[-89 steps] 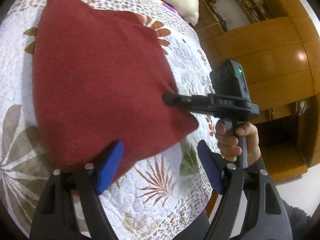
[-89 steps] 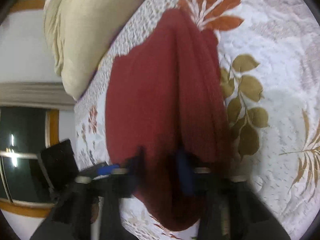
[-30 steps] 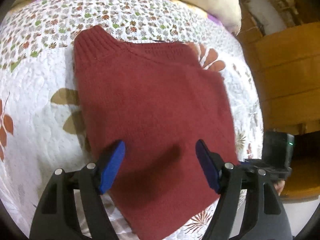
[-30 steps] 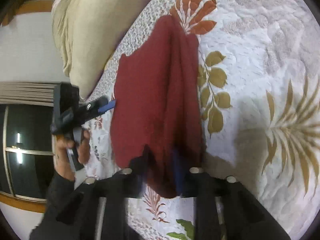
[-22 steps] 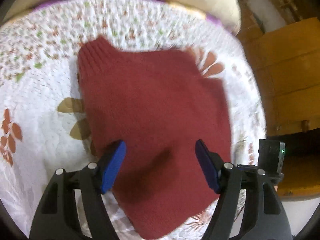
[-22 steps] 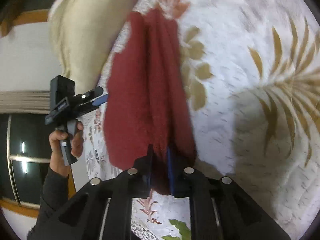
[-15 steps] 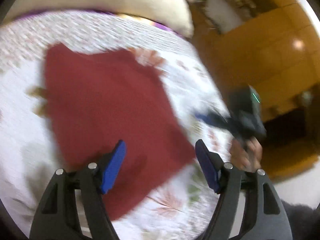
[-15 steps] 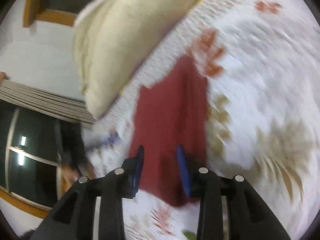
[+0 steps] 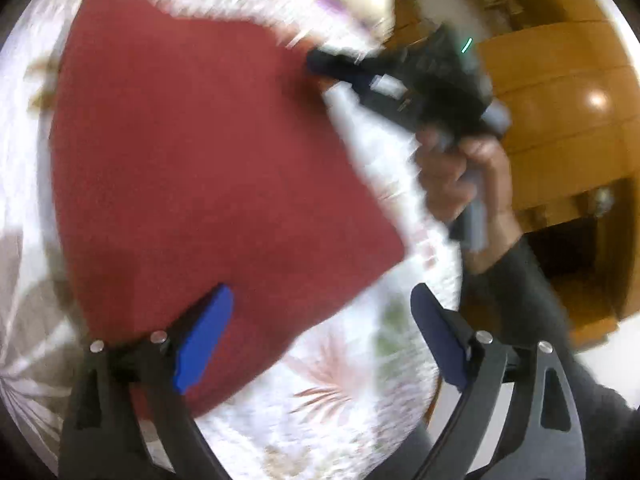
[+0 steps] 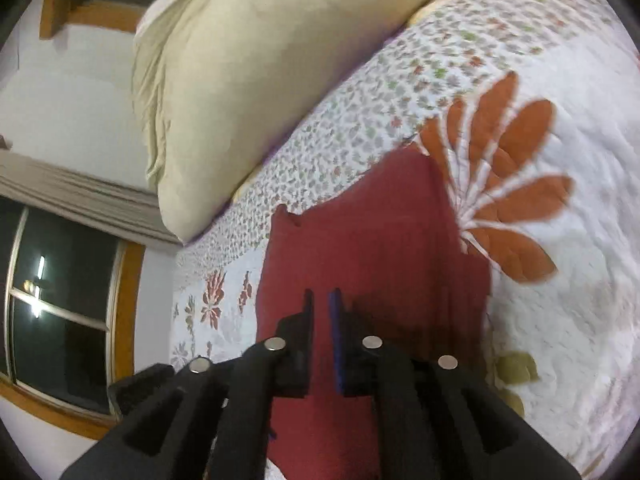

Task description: Fold small clothes

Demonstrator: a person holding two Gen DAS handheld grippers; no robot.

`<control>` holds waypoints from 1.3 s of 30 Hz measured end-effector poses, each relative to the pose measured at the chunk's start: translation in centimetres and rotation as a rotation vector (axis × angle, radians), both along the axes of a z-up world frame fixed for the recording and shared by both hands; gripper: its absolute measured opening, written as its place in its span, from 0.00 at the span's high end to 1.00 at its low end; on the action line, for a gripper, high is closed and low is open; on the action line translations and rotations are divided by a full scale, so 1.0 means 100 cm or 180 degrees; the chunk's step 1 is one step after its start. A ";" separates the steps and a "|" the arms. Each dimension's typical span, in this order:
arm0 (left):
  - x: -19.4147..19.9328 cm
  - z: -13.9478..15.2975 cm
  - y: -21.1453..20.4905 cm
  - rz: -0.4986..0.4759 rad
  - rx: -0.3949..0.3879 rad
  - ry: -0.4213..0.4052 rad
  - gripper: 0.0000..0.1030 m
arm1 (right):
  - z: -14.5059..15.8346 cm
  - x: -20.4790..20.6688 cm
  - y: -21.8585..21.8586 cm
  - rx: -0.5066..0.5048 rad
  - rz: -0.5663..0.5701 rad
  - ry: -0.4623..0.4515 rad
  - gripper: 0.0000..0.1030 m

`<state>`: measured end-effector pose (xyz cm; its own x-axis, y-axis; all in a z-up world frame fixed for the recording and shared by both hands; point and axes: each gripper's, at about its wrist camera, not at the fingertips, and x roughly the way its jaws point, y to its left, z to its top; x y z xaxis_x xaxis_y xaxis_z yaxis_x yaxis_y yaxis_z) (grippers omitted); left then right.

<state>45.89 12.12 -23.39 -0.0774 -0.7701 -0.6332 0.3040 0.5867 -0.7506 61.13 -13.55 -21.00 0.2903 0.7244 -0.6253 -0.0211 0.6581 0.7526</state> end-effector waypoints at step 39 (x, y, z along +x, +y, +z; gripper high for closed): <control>0.022 -0.044 0.018 0.0712 -0.0281 0.1081 0.66 | -0.059 0.003 0.002 0.0256 0.0523 0.0462 0.56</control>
<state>48.07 13.88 -27.80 -0.0952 -0.8418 -0.5314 -0.0972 0.5391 -0.8366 61.39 -13.38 -26.90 0.0756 0.8037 -0.5902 -0.0109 0.5925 0.8055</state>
